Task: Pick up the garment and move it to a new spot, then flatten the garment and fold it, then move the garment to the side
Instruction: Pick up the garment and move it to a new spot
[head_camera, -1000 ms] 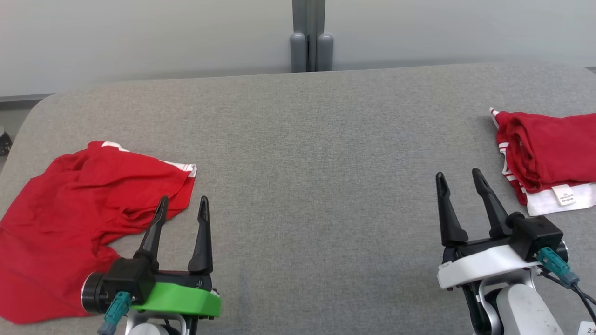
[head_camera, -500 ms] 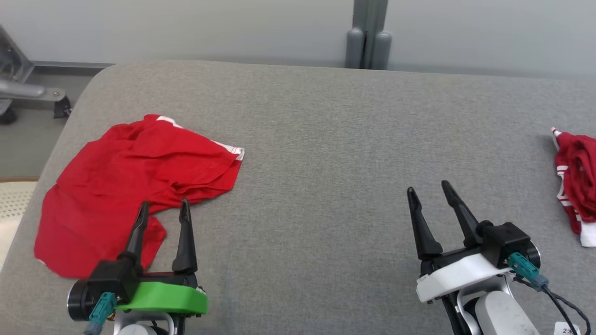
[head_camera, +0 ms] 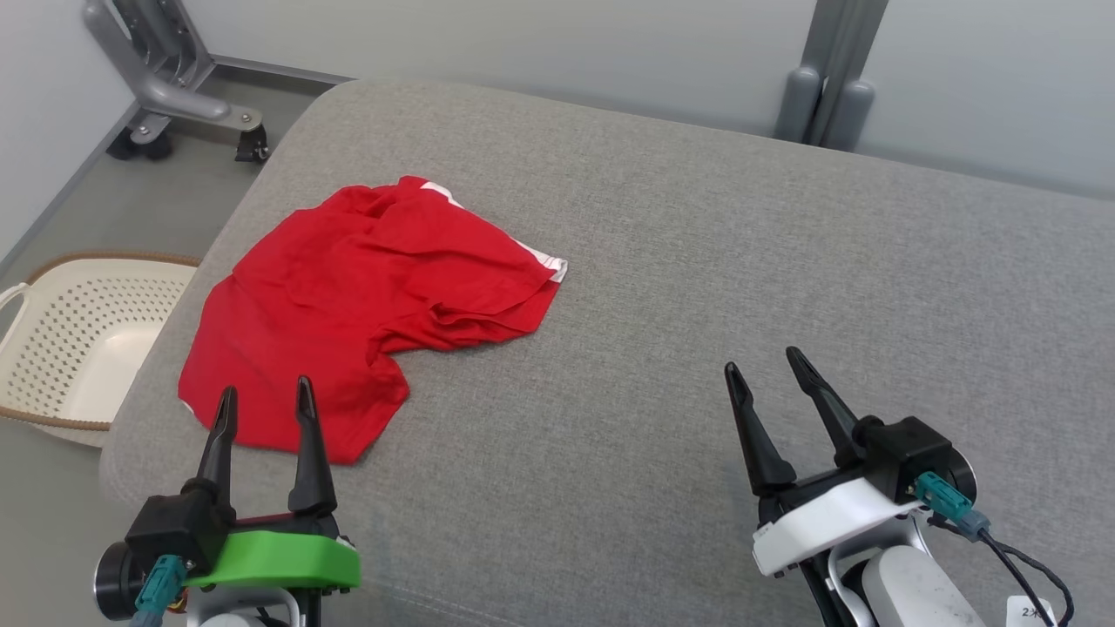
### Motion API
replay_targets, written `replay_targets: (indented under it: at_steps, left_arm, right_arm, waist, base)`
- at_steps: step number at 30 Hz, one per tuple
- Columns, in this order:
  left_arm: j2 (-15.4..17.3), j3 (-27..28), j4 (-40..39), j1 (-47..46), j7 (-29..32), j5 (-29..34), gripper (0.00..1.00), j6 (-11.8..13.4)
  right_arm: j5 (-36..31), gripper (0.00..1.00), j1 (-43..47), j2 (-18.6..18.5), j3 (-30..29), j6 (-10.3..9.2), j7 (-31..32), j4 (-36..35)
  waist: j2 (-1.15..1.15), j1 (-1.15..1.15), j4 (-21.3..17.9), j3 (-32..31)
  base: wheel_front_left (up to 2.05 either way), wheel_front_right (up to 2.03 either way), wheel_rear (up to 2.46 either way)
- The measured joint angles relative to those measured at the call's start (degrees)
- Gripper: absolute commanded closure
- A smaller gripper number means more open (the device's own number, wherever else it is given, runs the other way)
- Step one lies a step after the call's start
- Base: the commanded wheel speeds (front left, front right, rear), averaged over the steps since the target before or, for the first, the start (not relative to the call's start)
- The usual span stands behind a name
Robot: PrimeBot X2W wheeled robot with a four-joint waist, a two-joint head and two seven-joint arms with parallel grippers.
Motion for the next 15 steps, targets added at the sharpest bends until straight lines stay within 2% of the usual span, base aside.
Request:
replay_targets:
  at_steps: [7,15]
  left_arm:
    - [0.0,-0.1,-0.3,0.0,0.0,-0.4,0.00,0.3]
    - [0.0,0.9,-0.2,-0.4,0.0,-0.6,0.00,0.6]
  right_arm:
    - [0.3,0.00,-0.2,-0.2,0.1,0.00,0.0,0.1]
    - [0.3,0.00,-1.2,-1.1,-0.3,0.00,0.0,-0.6]
  waist:
    - [0.00,0.00,2.5,0.6]
    - [0.00,0.00,2.0,2.2]
  base:
    - [0.00,0.00,0.00]
    - [0.00,0.00,0.00]
